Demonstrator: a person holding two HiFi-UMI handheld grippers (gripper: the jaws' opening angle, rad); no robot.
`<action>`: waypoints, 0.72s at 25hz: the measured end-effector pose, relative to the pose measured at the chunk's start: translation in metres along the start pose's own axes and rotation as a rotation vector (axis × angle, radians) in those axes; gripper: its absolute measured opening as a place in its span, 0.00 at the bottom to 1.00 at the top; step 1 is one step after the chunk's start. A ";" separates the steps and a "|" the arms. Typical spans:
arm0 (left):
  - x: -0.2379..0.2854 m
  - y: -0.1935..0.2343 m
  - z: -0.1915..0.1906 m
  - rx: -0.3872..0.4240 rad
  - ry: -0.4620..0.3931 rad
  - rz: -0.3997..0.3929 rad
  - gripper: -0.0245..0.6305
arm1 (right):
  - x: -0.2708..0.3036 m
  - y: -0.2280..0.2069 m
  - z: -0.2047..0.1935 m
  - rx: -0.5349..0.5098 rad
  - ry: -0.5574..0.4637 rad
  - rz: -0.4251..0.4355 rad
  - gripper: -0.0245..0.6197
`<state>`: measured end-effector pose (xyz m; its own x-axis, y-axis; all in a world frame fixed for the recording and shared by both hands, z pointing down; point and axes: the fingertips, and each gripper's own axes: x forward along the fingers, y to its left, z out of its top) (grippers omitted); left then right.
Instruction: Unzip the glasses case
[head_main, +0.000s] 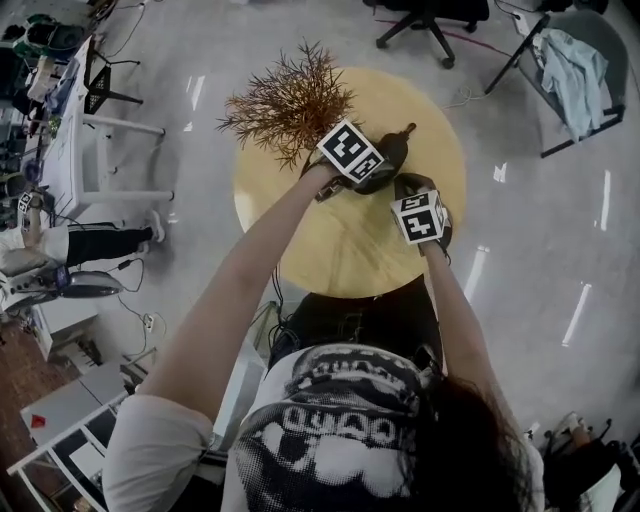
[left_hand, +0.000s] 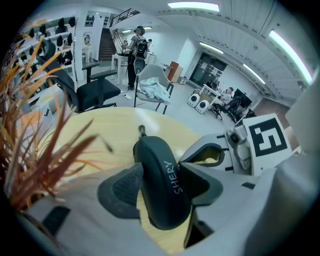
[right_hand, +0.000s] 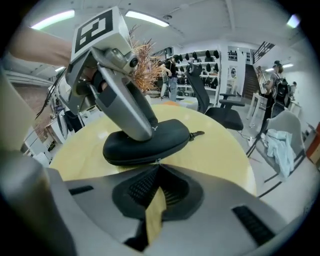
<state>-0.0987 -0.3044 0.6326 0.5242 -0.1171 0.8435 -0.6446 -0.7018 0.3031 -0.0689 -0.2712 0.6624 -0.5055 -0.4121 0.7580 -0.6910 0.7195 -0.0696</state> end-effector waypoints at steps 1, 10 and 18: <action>0.000 -0.001 0.000 0.002 0.001 0.003 0.41 | 0.000 -0.003 0.001 -0.017 0.003 0.007 0.04; 0.000 -0.001 0.000 0.000 0.004 0.037 0.41 | 0.008 -0.036 0.014 -0.218 0.014 0.093 0.04; 0.000 -0.004 0.001 -0.005 0.015 0.068 0.41 | 0.019 -0.053 0.027 -0.470 0.028 0.229 0.04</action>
<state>-0.0961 -0.3023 0.6314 0.4704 -0.1537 0.8690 -0.6812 -0.6892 0.2469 -0.0558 -0.3325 0.6633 -0.5981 -0.2042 0.7749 -0.2542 0.9654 0.0582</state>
